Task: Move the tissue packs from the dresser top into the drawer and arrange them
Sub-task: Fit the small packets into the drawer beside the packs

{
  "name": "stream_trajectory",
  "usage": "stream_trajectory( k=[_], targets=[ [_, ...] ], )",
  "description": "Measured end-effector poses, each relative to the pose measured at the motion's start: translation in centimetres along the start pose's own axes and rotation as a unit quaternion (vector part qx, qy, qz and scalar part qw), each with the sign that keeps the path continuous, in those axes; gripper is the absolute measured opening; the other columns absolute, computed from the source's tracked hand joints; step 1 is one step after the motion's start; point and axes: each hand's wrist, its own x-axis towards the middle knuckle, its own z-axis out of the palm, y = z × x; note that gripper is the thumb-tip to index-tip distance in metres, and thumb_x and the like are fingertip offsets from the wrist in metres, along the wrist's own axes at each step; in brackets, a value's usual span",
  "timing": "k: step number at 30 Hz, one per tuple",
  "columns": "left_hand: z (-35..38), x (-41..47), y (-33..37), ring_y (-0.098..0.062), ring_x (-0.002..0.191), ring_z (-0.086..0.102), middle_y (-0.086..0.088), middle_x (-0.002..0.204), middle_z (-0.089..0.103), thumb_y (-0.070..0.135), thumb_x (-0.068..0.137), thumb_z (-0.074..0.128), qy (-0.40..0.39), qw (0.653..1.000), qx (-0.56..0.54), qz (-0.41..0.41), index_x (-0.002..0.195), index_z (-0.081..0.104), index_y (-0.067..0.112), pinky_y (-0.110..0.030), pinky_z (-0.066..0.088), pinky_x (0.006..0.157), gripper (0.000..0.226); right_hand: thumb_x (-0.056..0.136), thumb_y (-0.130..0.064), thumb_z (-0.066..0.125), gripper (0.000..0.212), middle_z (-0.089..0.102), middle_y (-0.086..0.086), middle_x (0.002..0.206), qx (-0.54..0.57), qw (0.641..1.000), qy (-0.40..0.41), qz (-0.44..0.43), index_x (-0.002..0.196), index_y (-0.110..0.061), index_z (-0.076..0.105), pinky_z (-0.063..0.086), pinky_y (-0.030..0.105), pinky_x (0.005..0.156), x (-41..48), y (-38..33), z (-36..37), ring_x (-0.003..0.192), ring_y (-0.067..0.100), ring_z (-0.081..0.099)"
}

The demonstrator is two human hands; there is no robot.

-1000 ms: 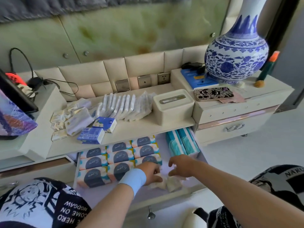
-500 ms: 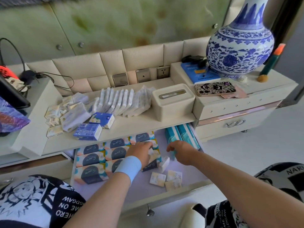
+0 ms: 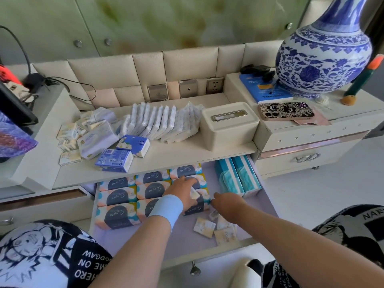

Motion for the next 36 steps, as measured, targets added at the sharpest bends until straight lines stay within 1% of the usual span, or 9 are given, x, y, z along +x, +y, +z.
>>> stream_trajectory(
  k=[6, 12, 17, 19, 23, 27, 31, 33, 36],
  targets=[
    [-0.2, 0.0, -1.0, -0.024, 0.127, 0.048, 0.000, 0.143, 0.046, 0.033, 0.085, 0.072, 0.009, 1.000, -0.016, -0.012, 0.142, 0.040, 0.032, -0.038, 0.047, 0.100, 0.066, 0.089, -0.022, 0.065, 0.036, 0.055, 0.007, 0.107, -0.108, 0.990, 0.077, -0.044, 0.122, -0.015, 0.053, 0.039, 0.034, 0.061, -0.2, 0.8, -2.0, 0.087, 0.026, 0.062],
    [0.0, -0.1, -0.8, -0.024, 0.128, 0.047, 0.001, 0.143, 0.046, 0.032, 0.088, 0.068, 0.011, 1.000, 0.004, -0.017, 0.142, 0.038, 0.035, -0.039, 0.047, 0.097, 0.062, 0.090, -0.017, 0.067, 0.032, 0.064, 0.008, 0.106, -0.165, 0.984, 0.060, 0.000, 0.118, -0.014, 0.053, 0.049, 0.035, 0.075, -0.2, 0.5, -1.3, 0.097, 0.026, 0.064],
    [0.2, -0.3, -0.7, -0.032, 0.135, 0.030, -0.006, 0.150, 0.024, 0.022, 0.091, 0.063, -0.069, 0.979, 0.191, 0.032, 0.146, 0.027, 0.050, -0.046, 0.042, 0.100, 0.071, 0.091, -0.016, 0.066, 0.029, 0.068, 0.007, 0.101, -0.166, 0.984, 0.053, 0.036, 0.116, -0.012, 0.052, 0.047, 0.033, 0.071, 0.5, -0.2, -1.2, 0.093, 0.026, 0.067],
    [0.6, -0.3, -1.2, -0.032, 0.137, 0.025, -0.006, 0.152, 0.020, 0.023, 0.089, 0.064, -0.080, 0.977, 0.196, 0.022, 0.144, 0.028, 0.053, -0.047, 0.039, 0.102, 0.072, 0.091, -0.014, 0.066, 0.027, 0.068, 0.007, 0.101, -0.160, 0.985, 0.045, 0.049, 0.114, -0.011, 0.051, 0.048, 0.033, 0.073, 0.8, -0.4, -1.3, 0.093, 0.026, 0.067],
    [0.4, -0.3, -1.4, -0.030, 0.134, 0.031, -0.006, 0.147, 0.029, 0.026, 0.091, 0.061, -0.065, 0.985, 0.159, 0.020, 0.146, 0.032, 0.044, -0.046, 0.042, 0.103, 0.065, 0.096, -0.018, 0.062, 0.020, 0.069, 0.005, 0.103, -0.166, 0.986, 0.022, 0.023, 0.115, -0.012, 0.059, 0.048, 0.033, 0.075, 1.5, -0.1, -1.6, 0.096, 0.025, 0.067],
    [-0.6, -0.7, -0.8, -0.031, 0.128, 0.044, -0.007, 0.144, 0.043, 0.026, 0.090, 0.063, -0.038, 0.997, 0.066, 0.003, 0.147, 0.029, 0.033, -0.046, 0.045, 0.101, 0.067, 0.092, -0.027, 0.065, 0.025, 0.068, 0.005, 0.104, -0.099, 0.995, -0.010, -0.002, 0.113, -0.013, 0.064, 0.052, 0.034, 0.079, 1.6, 1.1, -2.7, 0.096, 0.024, 0.067],
    [-1.6, -0.9, 0.4, -0.023, 0.119, 0.056, 0.010, 0.136, 0.056, 0.033, 0.086, 0.067, 0.003, 0.997, -0.075, -0.009, 0.143, 0.028, 0.041, -0.039, 0.049, 0.097, 0.069, 0.095, -0.028, 0.052, 0.027, 0.067, 0.005, 0.109, 0.047, 0.997, 0.040, 0.034, 0.118, -0.021, 0.062, 0.051, 0.033, 0.078, 0.7, 2.0, -4.3, 0.096, 0.024, 0.064],
    [-2.0, -0.9, 1.3, -0.019, 0.116, 0.056, 0.017, 0.132, 0.056, 0.037, 0.087, 0.066, 0.012, 0.991, -0.132, -0.007, 0.144, 0.026, 0.046, -0.033, 0.046, 0.095, 0.070, 0.090, -0.022, 0.053, 0.034, 0.063, 0.002, 0.115, 0.189, 0.976, 0.093, 0.060, 0.124, -0.025, 0.054, 0.048, 0.030, 0.075, -0.2, 2.7, -5.1, 0.097, 0.023, 0.062],
    [-2.3, -0.6, 2.7, -0.018, 0.114, 0.056, 0.013, 0.131, 0.056, 0.044, 0.084, 0.068, 0.015, 0.981, -0.196, -0.006, 0.145, 0.026, 0.045, -0.033, 0.045, 0.097, 0.074, 0.079, -0.018, 0.067, 0.060, 0.049, -0.004, 0.124, 0.319, 0.939, 0.129, 0.006, 0.132, -0.028, 0.040, 0.048, 0.031, 0.074, -1.7, 3.3, -5.2, 0.094, 0.021, 0.057]
  ],
)
